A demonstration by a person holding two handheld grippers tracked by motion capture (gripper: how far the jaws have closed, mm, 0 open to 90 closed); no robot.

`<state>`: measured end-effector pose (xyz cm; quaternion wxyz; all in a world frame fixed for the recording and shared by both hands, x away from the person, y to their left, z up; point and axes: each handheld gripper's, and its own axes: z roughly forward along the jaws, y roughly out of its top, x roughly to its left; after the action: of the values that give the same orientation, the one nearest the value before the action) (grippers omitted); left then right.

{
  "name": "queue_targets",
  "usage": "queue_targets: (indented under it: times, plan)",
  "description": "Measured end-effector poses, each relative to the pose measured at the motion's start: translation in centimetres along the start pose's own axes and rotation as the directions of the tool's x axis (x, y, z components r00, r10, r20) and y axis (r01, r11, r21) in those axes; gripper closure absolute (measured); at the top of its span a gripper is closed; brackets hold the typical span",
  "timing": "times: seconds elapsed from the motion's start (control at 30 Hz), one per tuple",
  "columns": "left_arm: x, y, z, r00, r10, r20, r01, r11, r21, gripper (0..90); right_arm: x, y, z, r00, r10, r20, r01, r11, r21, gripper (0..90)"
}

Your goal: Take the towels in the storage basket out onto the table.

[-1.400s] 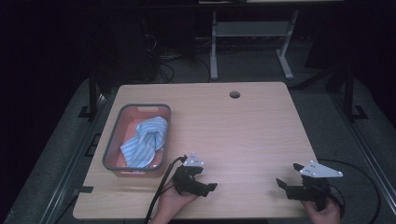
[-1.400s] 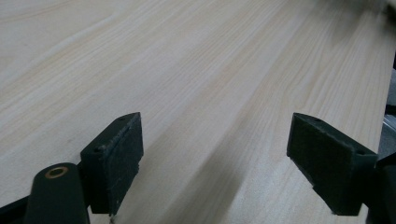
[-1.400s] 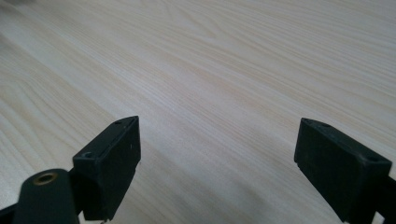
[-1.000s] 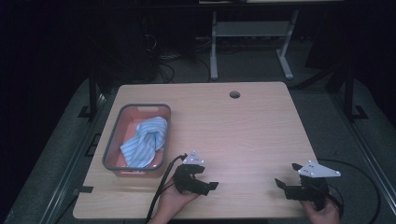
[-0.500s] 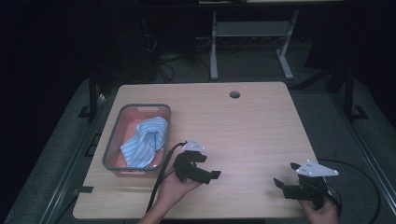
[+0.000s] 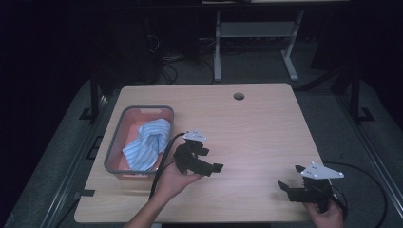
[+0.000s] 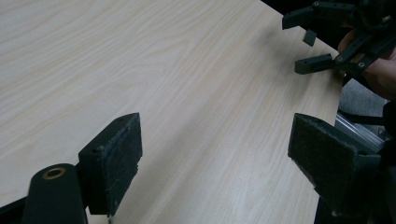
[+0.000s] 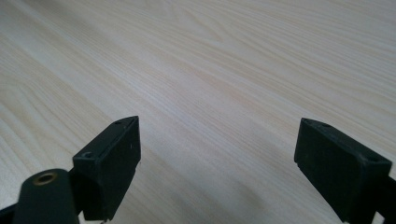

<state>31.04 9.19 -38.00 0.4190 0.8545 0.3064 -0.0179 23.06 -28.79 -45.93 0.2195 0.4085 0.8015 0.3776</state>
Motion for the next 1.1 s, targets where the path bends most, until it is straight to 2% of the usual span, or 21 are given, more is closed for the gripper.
queue_targets:
  times: [0.27, 0.5, 0.73, 0.87, 0.97, 1.0, 1.1]
  plan:
    - [0.7, 1.0, -1.2, 1.0000, -0.008, -0.006, 0.008, 1.0000, 0.002, 17.3, 0.0, 0.0, 0.2, 1.0000, 0.005, -0.001, -0.005, 1.000, 0.008, 14.1]
    - [1.5, 1.8, -2.3, 0.9996, -0.027, 0.004, 0.027, 0.9995, -0.013, 17.3, 0.0, 0.1, 0.4, 1.0000, 0.005, -0.004, -0.005, 1.000, 0.013, 14.1]
    - [2.3, 2.4, -3.8, 0.9994, -0.033, -0.007, 0.033, 0.9991, -0.025, 17.3, -0.1, 0.0, 0.2, 1.0000, 0.001, -0.001, -0.001, 1.000, 0.010, 14.1]
    - [2.9, 2.6, -5.0, 0.9988, -0.045, -0.016, 0.045, 0.9981, -0.043, 17.3, -0.2, 0.0, 0.2, 1.0000, 0.002, -0.001, -0.002, 1.000, 0.009, 14.1]
    - [3.3, 2.7, -6.0, 0.9983, -0.049, -0.032, 0.047, 0.9974, -0.054, 17.4, -0.1, 0.0, 0.1, 1.0000, 0.000, 0.002, 0.000, 1.000, 0.006, 14.1]
    - [3.6, 2.7, -6.6, 0.9974, -0.051, -0.050, 0.048, 0.9973, -0.055, 17.6, -0.1, 0.0, 0.1, 1.0000, -0.002, 0.000, 0.002, 1.000, 0.007, 14.1]
    - [3.9, 2.7, -7.2, 0.9965, -0.057, -0.061, 0.054, 0.9967, -0.060, 17.8, -0.1, 0.0, 0.1, 1.0000, -0.001, 0.000, 0.001, 1.000, 0.010, 14.1]
